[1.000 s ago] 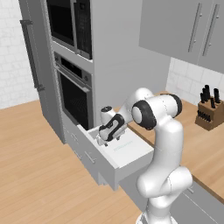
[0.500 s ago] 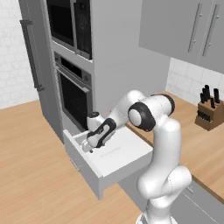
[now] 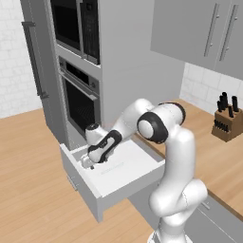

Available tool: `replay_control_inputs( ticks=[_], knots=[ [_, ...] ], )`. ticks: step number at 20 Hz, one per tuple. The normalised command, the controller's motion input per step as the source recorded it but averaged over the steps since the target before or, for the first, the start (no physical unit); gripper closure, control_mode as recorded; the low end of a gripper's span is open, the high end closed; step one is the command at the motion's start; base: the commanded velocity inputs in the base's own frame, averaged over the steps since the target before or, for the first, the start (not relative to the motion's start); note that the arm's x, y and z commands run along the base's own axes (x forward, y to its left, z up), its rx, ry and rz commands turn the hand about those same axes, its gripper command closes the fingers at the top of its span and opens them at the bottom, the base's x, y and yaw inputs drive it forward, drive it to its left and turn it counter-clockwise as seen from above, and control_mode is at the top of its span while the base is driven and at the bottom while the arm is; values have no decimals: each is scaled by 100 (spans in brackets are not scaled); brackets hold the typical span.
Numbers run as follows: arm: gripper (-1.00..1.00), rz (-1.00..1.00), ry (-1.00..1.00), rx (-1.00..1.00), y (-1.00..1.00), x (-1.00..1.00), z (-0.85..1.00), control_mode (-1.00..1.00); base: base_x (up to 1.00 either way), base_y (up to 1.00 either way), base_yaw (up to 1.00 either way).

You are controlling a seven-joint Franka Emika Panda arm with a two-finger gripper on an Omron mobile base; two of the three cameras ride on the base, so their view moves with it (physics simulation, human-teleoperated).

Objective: Take a straw from the drawer in front and place it inside the glass cup on the dining counter.

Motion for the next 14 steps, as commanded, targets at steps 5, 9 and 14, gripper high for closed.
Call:
replay_control_inputs(
  ticks=[5, 9, 14],
  knots=[
    [-100, 8, 4, 0, -68, 0, 0, -100, 0, 0, 0],
    [-100, 28, 1, 0, -36, 0, -4, -100, 0, 0, 0],
    [-100, 35, 4, 0, -2, 12, -30, -100, 0, 0, 0]
  ],
)
